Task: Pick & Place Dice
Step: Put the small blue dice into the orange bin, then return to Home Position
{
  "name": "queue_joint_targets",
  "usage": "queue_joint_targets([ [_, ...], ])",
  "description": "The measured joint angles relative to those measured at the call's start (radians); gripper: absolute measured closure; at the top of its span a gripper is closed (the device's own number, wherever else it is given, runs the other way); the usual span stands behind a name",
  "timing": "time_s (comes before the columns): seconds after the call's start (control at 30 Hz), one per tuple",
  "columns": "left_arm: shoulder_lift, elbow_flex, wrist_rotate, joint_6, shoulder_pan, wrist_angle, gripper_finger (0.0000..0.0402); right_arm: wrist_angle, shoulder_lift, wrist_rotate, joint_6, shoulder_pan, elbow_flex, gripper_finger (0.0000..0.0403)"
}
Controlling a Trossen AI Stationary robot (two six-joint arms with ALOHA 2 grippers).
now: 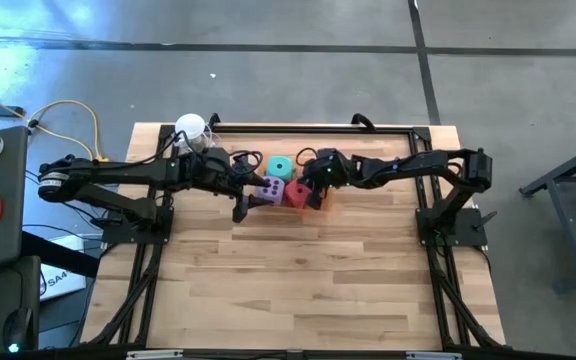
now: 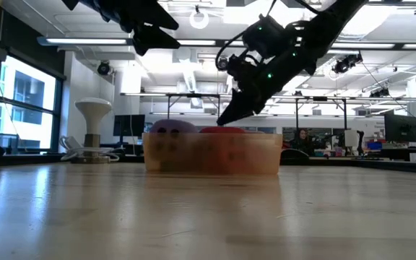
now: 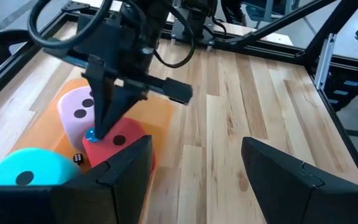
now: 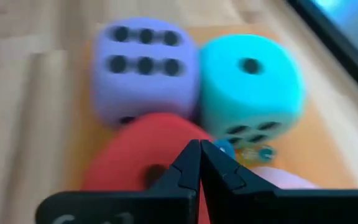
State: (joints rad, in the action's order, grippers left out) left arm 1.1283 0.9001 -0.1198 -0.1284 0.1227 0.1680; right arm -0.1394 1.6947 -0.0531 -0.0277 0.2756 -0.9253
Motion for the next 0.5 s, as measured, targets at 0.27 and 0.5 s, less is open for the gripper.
queue_joint_targets([
  [0.27,0.000,0.000,-0.005,-0.001,0.006,0.010,0.0159,-0.007,0.000,0.155,0.002,0.041,0.000,0.0401],
  [0.5,-0.002,0.000,-0.013,-0.003,0.006,0.056,0.0159,0.006,-0.050,0.127,0.007,0.005,0.001,0.0401],
])
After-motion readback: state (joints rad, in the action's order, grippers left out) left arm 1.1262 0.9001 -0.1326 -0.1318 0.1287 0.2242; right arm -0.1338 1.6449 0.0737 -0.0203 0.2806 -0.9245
